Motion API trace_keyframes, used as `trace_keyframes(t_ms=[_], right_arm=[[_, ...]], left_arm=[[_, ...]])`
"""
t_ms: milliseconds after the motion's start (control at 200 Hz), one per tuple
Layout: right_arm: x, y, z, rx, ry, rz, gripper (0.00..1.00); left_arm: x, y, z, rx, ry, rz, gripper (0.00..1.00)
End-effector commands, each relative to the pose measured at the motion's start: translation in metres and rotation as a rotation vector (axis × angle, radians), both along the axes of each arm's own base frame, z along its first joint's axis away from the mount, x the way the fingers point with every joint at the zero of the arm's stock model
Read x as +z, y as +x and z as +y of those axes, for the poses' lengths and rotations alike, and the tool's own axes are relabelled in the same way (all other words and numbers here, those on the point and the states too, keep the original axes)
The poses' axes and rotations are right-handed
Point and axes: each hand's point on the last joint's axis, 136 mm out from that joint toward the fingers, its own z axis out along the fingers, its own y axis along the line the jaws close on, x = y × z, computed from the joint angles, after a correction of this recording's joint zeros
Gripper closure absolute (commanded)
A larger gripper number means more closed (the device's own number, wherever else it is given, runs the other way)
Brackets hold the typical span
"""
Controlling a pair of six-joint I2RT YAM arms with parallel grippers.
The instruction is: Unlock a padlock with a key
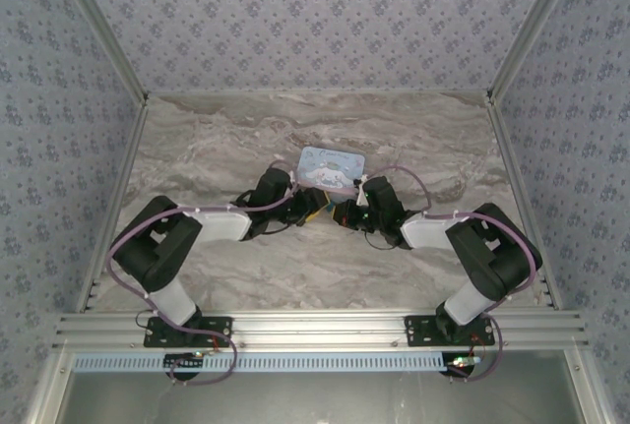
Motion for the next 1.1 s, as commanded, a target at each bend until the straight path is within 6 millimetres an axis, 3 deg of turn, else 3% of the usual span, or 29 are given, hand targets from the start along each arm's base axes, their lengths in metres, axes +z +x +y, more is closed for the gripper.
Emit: trace_keyframes(t_ms=[0,485,924,1094], right_arm=[[0.012,0.003,0.003,-0.01,0.04,-0.005,1.0],[0.007,0.005,0.005,-0.014,0.053,0.013,1.0],[0.005,0.006,0.004,-0.022,0.048,0.022,1.0],[0.002,0.006,0.003,-0.025,0.045,0.026,1.0]], left_arm=[[0.003,0.002,-0.01,-0.007,-0.048,-0.01,0.49],[-0.011,0.006,-0.018,0.038,-0.101,0.043,0.62],[-0.029,0.005,-0.013,0.076,-0.068,0.093,0.61],[-0.035,0.004,-0.01,0.083,-0.047,0.115,0.55]])
